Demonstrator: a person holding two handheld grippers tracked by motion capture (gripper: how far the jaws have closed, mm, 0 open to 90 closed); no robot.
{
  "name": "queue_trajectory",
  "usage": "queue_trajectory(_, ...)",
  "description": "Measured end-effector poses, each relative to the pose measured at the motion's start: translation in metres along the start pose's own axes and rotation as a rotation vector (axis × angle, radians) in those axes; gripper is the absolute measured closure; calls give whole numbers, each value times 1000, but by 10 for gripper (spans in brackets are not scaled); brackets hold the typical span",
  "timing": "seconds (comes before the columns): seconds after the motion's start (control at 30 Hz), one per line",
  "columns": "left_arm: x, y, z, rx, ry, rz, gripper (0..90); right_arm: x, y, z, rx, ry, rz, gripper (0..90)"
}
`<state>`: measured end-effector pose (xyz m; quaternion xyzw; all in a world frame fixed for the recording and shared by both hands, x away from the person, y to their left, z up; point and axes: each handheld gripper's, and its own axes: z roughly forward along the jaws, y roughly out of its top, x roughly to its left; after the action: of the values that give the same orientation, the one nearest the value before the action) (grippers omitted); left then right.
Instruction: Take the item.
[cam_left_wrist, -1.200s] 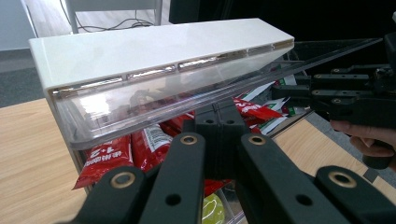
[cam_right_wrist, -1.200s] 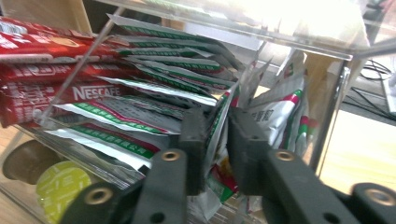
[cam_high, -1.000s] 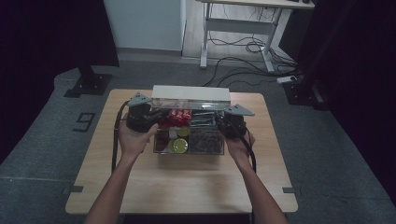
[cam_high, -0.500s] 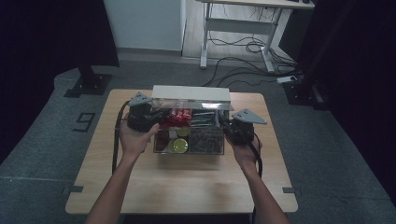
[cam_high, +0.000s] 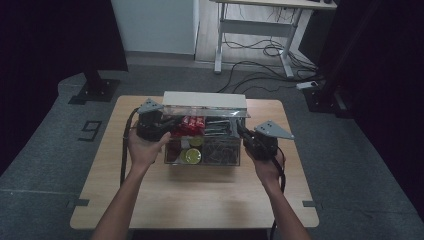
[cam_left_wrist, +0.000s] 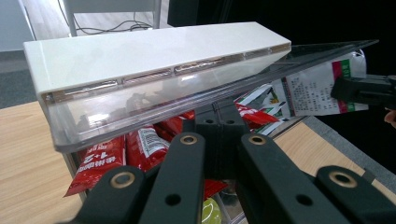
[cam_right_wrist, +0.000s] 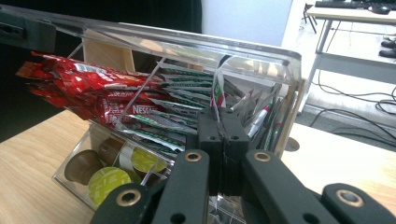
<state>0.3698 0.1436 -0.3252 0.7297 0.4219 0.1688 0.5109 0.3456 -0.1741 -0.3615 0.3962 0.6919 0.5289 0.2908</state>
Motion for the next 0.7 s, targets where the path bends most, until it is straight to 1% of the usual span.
queue_trajectory(0.33,0,1,0,-3,1,0,900,-1,0,-12,-27,7,1,889)
queue_trajectory(0.63,0,1,0,0,0,0,900,-3,-1,-28,-62,2,1,889)
queue_trajectory(0.7,-1,1,0,0,0,0,900,-4,-2,-29,-65,0,1,889)
